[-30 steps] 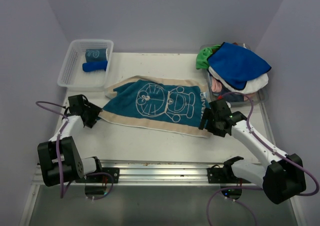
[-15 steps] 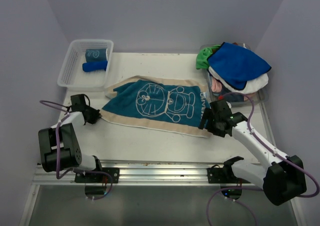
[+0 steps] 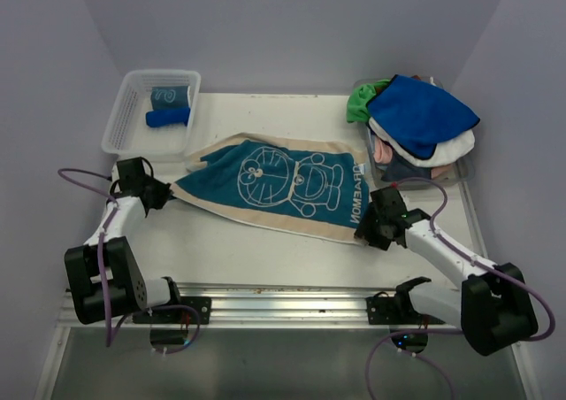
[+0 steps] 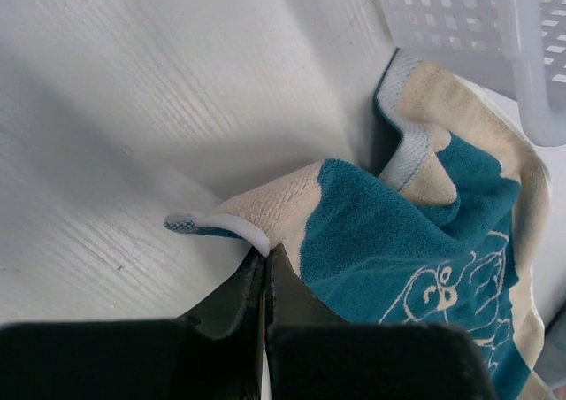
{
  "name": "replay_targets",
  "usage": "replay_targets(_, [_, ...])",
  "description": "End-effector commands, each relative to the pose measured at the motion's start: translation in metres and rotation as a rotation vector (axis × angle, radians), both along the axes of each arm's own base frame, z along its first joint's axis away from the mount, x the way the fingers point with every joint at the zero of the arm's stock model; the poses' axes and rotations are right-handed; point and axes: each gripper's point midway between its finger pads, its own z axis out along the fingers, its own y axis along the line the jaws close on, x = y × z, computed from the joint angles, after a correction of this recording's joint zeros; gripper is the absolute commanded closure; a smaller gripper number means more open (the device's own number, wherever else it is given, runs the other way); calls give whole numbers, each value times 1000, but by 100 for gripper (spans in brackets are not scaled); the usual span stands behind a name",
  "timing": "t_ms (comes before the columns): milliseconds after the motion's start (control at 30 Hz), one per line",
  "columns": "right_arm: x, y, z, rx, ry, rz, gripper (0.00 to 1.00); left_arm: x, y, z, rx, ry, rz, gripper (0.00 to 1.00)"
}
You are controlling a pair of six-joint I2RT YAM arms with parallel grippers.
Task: Roll the towels
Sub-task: Flatten the towel
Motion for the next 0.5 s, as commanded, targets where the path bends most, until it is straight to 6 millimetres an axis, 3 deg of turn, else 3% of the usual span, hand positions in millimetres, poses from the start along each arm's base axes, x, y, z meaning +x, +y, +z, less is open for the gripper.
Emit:
replay_targets(0, [37, -1, 4, -29, -87, -34, 52, 5, 4, 11, 14, -18, -15, 100])
replay_targets(33, [38, -2, -8, -49, -50, -31, 64, 6, 3, 13, 12, -19, -17, 100])
replay_targets(133, [60, 1, -6, -65, -66, -22, 100, 10, 2, 18, 5, -29, -26, 100])
replay_targets(233, [95, 7, 24, -76, -138, 4, 100, 21, 4, 31, 8, -49, -30, 100])
replay_targets(267, [120, 9, 58, -92, -213, 16, 100, 26, 4, 35, 4, -50, -34, 100])
replay_targets(300, [134, 10, 77, -99, -247, 28, 100, 43, 8, 61, 19, -105, -42, 100])
replay_targets(333, [148, 11, 99, -106, -288, 36, 100, 50, 8, 74, 20, -120, -54, 100])
replay_targets(367, [170, 11, 148, -120, -374, 46, 100, 58, 11, 84, 28, -131, -60, 100])
replay_targets(400, [179, 10, 169, -124, -408, 53, 100, 76, 18, 125, 59, -206, -62, 100])
replay_targets(433, [193, 13, 216, -113, -506, 52, 100, 78, 22, 137, 63, -208, -57, 100])
replay_targets(467, [192, 9, 228, -141, -513, 75, 100, 87, 27, 168, 85, -268, -56, 100])
